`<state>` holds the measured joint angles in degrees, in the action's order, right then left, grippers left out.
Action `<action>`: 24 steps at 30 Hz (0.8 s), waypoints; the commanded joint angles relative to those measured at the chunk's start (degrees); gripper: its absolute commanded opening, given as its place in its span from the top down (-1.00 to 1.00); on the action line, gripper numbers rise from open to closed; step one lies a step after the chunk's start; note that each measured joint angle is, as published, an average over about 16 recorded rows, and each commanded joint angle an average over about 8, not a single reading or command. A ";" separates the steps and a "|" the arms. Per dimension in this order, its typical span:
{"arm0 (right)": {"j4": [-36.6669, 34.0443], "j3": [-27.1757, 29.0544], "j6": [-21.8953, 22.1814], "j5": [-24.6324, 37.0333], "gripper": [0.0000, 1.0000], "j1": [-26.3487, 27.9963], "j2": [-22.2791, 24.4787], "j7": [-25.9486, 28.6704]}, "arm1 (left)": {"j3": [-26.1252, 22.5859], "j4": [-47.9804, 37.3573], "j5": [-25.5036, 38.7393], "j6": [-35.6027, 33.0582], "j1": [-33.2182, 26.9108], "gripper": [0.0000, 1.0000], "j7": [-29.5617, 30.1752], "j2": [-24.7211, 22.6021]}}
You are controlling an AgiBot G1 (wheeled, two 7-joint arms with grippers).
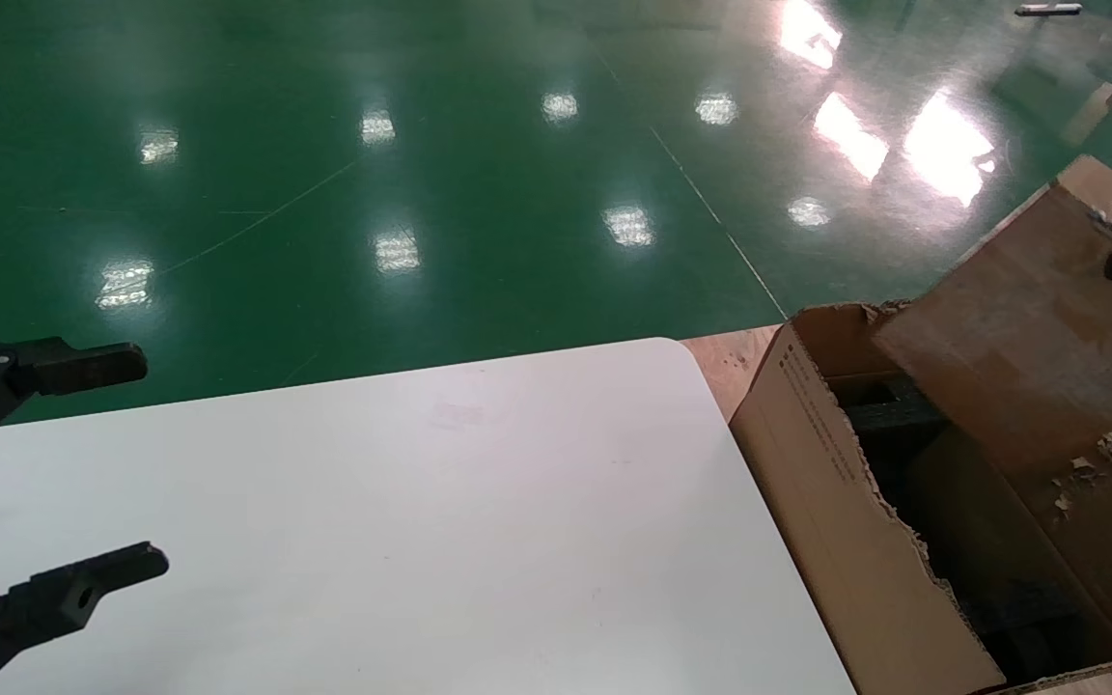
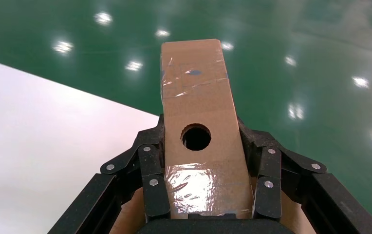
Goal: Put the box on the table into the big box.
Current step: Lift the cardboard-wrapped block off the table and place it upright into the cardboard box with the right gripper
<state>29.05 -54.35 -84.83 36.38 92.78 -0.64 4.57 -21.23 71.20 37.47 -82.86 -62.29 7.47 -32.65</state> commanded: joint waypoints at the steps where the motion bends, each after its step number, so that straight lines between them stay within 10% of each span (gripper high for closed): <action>1: -2.81 -1.52 1.15 -1.92 1.00 -1.33 -0.27 -1.99 | 0.00 0.00 0.00 0.00 0.00 -1.00 0.00 0.00; 24: -18.10 -8.94 1.05 -22.59 1.00 -23.01 -6.30 -5.18 | 0.00 0.00 0.00 0.00 0.00 -1.00 0.00 0.00</action>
<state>10.83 -63.00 -84.17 13.93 69.87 -7.04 -1.01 -21.23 71.20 37.46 -82.86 -62.30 7.47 -32.65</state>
